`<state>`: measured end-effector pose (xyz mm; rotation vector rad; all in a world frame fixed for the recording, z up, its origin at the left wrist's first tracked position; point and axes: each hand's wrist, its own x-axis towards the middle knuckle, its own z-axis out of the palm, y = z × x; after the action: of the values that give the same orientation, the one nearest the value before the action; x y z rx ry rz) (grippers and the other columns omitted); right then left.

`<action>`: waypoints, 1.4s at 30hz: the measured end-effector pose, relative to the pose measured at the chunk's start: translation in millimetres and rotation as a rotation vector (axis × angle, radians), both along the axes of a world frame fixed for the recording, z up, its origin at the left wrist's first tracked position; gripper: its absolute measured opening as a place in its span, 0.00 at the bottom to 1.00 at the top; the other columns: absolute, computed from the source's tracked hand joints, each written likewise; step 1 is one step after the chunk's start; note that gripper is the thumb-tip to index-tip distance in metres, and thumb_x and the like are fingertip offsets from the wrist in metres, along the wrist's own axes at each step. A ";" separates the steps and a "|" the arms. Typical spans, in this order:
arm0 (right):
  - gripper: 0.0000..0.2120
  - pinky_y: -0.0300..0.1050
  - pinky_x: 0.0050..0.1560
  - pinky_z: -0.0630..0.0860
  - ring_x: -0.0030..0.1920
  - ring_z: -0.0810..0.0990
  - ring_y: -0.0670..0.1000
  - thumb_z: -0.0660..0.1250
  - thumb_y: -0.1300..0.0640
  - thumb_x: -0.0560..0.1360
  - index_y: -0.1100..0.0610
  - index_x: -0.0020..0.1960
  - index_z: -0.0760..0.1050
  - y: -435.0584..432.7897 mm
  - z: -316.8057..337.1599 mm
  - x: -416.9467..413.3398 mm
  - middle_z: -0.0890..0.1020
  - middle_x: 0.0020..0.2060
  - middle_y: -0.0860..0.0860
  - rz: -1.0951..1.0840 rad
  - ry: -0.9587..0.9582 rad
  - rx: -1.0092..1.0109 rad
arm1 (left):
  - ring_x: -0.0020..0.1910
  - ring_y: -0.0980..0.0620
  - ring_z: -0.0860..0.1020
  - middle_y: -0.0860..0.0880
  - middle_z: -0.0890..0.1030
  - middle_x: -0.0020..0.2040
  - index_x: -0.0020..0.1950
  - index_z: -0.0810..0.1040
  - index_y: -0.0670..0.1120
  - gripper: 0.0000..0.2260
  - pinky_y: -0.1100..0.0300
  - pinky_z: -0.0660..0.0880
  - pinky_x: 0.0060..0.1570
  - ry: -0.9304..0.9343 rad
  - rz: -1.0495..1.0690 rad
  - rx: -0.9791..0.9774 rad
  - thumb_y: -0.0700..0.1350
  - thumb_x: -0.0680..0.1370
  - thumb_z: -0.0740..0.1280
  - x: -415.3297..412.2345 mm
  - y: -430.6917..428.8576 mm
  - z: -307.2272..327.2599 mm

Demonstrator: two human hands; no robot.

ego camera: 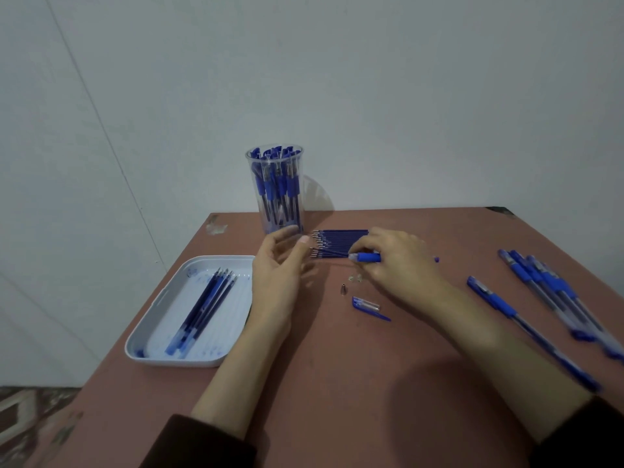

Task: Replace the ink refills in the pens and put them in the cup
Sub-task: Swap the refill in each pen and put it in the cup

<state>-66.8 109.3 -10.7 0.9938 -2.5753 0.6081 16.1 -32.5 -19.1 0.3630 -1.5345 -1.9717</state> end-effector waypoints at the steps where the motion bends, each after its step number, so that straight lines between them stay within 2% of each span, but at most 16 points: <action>1: 0.07 0.44 0.41 0.64 0.48 0.77 0.52 0.65 0.54 0.76 0.48 0.51 0.81 -0.9 -0.7 -3.9 0.75 0.42 0.43 -0.017 0.003 0.066 | 0.36 0.59 0.81 0.53 0.80 0.45 0.52 0.76 0.51 0.06 0.60 0.79 0.40 -0.001 0.055 -0.057 0.41 0.78 0.66 -0.1 -1.5 -0.3; 4: 0.09 0.43 0.41 0.62 0.45 0.75 0.52 0.64 0.55 0.76 0.48 0.53 0.81 -3.0 -3.5 -12.5 0.70 0.41 0.43 -0.026 -0.008 0.178 | 0.51 0.54 0.80 0.56 0.80 0.48 0.49 0.77 0.56 0.06 0.59 0.78 0.46 0.014 0.150 -0.164 0.43 0.78 0.66 0.6 -6.6 -1.1; 5: 0.09 0.43 0.40 0.62 0.44 0.74 0.51 0.64 0.55 0.76 0.49 0.53 0.80 -3.6 -3.9 -14.5 0.70 0.41 0.43 -0.025 -0.005 0.198 | 0.52 0.54 0.79 0.56 0.80 0.48 0.49 0.77 0.56 0.06 0.60 0.77 0.46 0.009 0.159 -0.167 0.43 0.78 0.66 0.6 -6.9 -0.7; 8: 0.07 0.43 0.41 0.62 0.44 0.75 0.52 0.65 0.53 0.76 0.48 0.52 0.79 -5.1 -1.2 -18.9 0.72 0.42 0.44 -0.019 0.004 0.203 | 0.45 0.59 0.79 0.54 0.80 0.47 0.51 0.78 0.52 0.05 0.69 0.74 0.33 0.005 0.139 -0.132 0.42 0.78 0.66 0.9 -5.6 0.5; 9: 0.06 0.43 0.41 0.62 0.46 0.76 0.53 0.65 0.52 0.76 0.48 0.52 0.79 -5.8 -0.2 -20.0 0.72 0.43 0.44 -0.017 0.008 0.195 | 0.46 0.58 0.79 0.54 0.80 0.47 0.50 0.78 0.52 0.06 0.70 0.73 0.32 0.010 0.138 -0.139 0.42 0.78 0.66 0.5 -5.6 0.3; 12: 0.05 0.44 0.41 0.61 0.47 0.76 0.54 0.66 0.51 0.76 0.50 0.51 0.76 -8.4 0.0 -21.8 0.71 0.43 0.45 -0.026 0.026 0.183 | 0.51 0.54 0.79 0.54 0.80 0.49 0.50 0.77 0.54 0.06 0.70 0.74 0.33 0.008 0.140 -0.171 0.42 0.78 0.66 0.1 -5.2 0.7; 16: 0.02 0.44 0.40 0.61 0.46 0.76 0.55 0.64 0.56 0.75 0.52 0.48 0.74 -13.1 -4.6 -21.5 0.71 0.42 0.46 -0.082 0.041 0.146 | 0.47 0.56 0.78 0.53 0.80 0.50 0.54 0.78 0.49 0.07 0.71 0.72 0.29 0.015 0.127 -0.163 0.41 0.78 0.66 0.6 -4.6 1.3; 19: 0.03 0.44 0.41 0.61 0.43 0.74 0.54 0.64 0.56 0.76 0.53 0.49 0.74 -15.2 -9.5 -17.0 0.73 0.44 0.47 -0.114 0.019 0.107 | 0.46 0.55 0.79 0.52 0.81 0.49 0.54 0.78 0.49 0.07 0.70 0.73 0.29 0.004 0.123 -0.182 0.40 0.78 0.66 1.7 -4.6 0.6; 22: 0.04 0.43 0.40 0.61 0.39 0.68 0.50 0.64 0.55 0.76 0.53 0.49 0.75 -15.6 -15.5 -6.3 0.71 0.42 0.46 -0.117 -0.001 0.077 | 0.48 0.53 0.80 0.52 0.81 0.48 0.50 0.78 0.53 0.07 0.67 0.75 0.34 0.010 0.131 -0.222 0.40 0.78 0.66 1.7 -5.1 0.5; 24: 0.03 0.43 0.39 0.63 0.40 0.71 0.51 0.64 0.55 0.76 0.52 0.49 0.75 -13.9 -19.3 1.8 0.71 0.41 0.45 -0.109 -0.004 0.040 | 0.46 0.55 0.80 0.53 0.82 0.46 0.49 0.79 0.53 0.07 0.64 0.76 0.41 0.012 0.170 -0.304 0.40 0.77 0.67 2.8 -5.9 0.5; 27: 0.02 0.45 0.39 0.70 0.41 0.77 0.53 0.66 0.56 0.75 0.52 0.47 0.77 -8.7 -22.5 11.7 0.75 0.38 0.46 -0.094 -0.014 -0.048 | 0.40 0.61 0.79 0.50 0.82 0.44 0.51 0.80 0.49 0.07 0.69 0.74 0.35 0.017 0.174 -0.343 0.38 0.77 0.67 11.8 -10.1 2.6; 30: 0.02 0.47 0.39 0.73 0.40 0.78 0.54 0.67 0.58 0.74 0.52 0.44 0.78 -2.5 -24.8 18.9 0.78 0.37 0.47 -0.101 -0.038 -0.143 | 0.40 0.65 0.78 0.56 0.82 0.44 0.51 0.80 0.51 0.08 0.74 0.71 0.38 -0.113 0.228 -0.583 0.39 0.76 0.66 29.0 -27.4 5.4; 32: 0.02 0.48 0.39 0.73 0.39 0.78 0.54 0.67 0.58 0.73 0.53 0.43 0.78 0.3 -26.0 21.6 0.80 0.36 0.47 -0.097 -0.060 -0.193 | 0.42 0.63 0.77 0.59 0.81 0.44 0.51 0.80 0.51 0.09 0.75 0.68 0.39 -0.260 0.265 -0.800 0.39 0.75 0.65 43.7 -44.4 10.1; 36: 0.02 0.49 0.41 0.75 0.39 0.78 0.54 0.67 0.59 0.72 0.52 0.43 0.78 2.4 -24.7 22.9 0.80 0.36 0.47 -0.099 -0.100 -0.230 | 0.45 0.47 0.79 0.48 0.83 0.44 0.46 0.82 0.43 0.06 0.56 0.74 0.46 -0.632 0.264 -1.225 0.40 0.75 0.65 62.0 -78.3 9.6; 39: 0.02 0.49 0.41 0.75 0.39 0.78 0.53 0.68 0.59 0.72 0.52 0.42 0.78 3.6 -24.4 23.2 0.80 0.35 0.46 -0.098 -0.105 -0.242 | 0.44 0.46 0.78 0.46 0.83 0.42 0.44 0.83 0.47 0.07 0.54 0.74 0.42 -0.809 0.190 -1.314 0.44 0.75 0.65 68.0 -84.8 3.9; 42: 0.03 0.49 0.40 0.75 0.38 0.78 0.53 0.68 0.59 0.72 0.52 0.41 0.78 4.1 -23.8 24.1 0.80 0.34 0.46 -0.108 -0.092 -0.257 | 0.46 0.47 0.78 0.48 0.84 0.45 0.46 0.83 0.47 0.07 0.56 0.74 0.41 -0.832 0.195 -1.323 0.43 0.75 0.65 68.2 -85.0 2.6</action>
<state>-42.7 113.4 -34.5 0.7532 -2.5252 0.9457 84.2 -117.5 -16.5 0.7072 -2.7470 -0.2946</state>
